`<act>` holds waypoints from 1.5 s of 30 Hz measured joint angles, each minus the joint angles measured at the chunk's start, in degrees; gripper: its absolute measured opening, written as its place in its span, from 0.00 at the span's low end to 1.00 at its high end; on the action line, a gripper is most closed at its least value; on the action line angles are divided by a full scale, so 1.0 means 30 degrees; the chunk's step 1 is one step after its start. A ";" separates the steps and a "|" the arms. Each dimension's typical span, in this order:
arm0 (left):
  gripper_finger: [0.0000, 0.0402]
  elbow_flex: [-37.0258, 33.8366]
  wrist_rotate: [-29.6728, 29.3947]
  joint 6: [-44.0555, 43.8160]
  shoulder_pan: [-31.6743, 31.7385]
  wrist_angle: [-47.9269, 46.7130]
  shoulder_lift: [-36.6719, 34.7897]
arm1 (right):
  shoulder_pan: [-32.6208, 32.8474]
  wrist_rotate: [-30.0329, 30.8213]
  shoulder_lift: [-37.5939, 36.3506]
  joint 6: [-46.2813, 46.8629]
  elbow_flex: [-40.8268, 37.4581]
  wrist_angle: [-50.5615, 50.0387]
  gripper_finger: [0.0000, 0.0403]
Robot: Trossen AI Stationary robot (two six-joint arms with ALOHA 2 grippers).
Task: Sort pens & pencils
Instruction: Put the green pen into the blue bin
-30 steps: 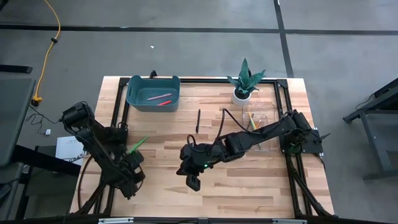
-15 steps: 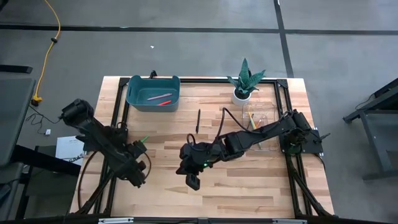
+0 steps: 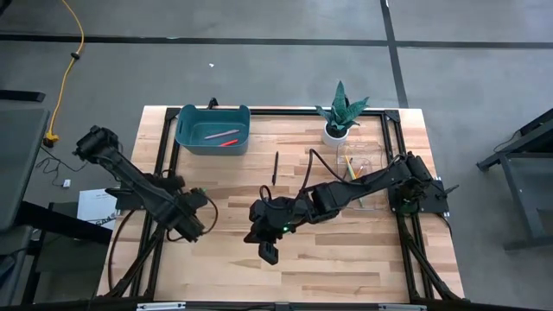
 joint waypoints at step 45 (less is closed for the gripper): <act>0.02 -0.0207 0.1512 0.7876 0.0377 -0.1949 -1.0224 | 0.0033 0.3044 0.0000 0.1936 0.0000 0.4293 0.00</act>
